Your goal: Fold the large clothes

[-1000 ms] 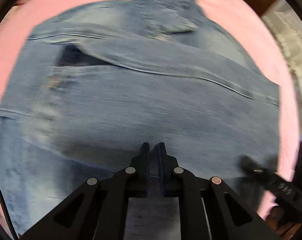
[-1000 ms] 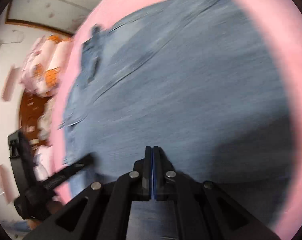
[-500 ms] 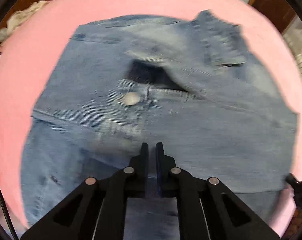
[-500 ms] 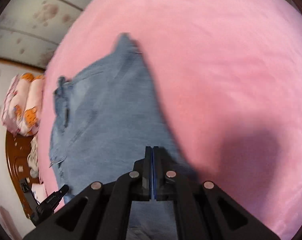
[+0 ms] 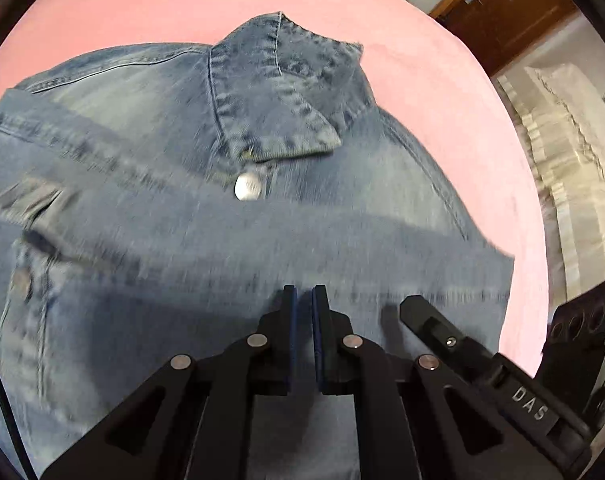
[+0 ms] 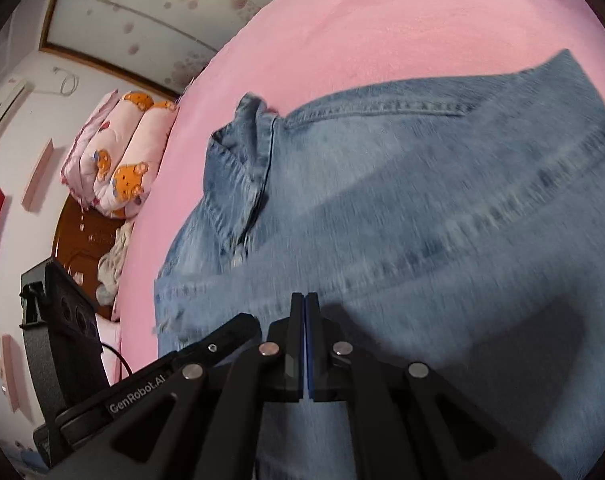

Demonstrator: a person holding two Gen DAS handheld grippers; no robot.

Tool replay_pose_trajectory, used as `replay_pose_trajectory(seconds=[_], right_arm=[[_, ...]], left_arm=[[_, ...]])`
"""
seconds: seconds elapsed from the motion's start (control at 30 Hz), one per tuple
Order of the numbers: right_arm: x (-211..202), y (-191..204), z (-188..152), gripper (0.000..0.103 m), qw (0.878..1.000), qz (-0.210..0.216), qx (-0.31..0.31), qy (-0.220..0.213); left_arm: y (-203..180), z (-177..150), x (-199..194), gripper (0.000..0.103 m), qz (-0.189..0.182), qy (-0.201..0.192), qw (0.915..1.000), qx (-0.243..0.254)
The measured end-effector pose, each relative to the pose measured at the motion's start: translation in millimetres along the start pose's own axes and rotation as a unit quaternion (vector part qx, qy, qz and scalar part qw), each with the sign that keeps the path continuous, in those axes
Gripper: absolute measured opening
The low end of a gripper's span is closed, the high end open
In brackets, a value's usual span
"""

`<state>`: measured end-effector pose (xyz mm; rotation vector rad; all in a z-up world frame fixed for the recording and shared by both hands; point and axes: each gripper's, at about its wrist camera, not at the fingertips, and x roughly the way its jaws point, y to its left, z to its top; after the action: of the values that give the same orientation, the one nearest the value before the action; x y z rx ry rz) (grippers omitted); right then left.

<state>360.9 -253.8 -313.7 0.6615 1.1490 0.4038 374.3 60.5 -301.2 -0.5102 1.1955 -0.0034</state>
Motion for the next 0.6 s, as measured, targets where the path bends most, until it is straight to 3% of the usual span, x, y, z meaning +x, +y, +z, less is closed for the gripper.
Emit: replay_pose_trajectory(seconds=[0.23,0.47,0.6], right_arm=[[19.6,-21.9,25.6,0.000,0.998,-0.054,-0.011,-0.001],[-25.5,-65.6,47.9,0.000,0.992,-0.116,0.008,-0.052],[-66.0,-95.8,57.2,0.000,0.982,-0.158,0.055,-0.091]], left_arm=[[19.7,17.4,9.9,0.004,0.021,-0.013,0.9997,-0.004],[74.3,26.7,-24.9,0.004,0.098,-0.066,0.9930,0.002],[108.4,32.2,-39.3,0.004,0.077,-0.065,0.9948,-0.015]])
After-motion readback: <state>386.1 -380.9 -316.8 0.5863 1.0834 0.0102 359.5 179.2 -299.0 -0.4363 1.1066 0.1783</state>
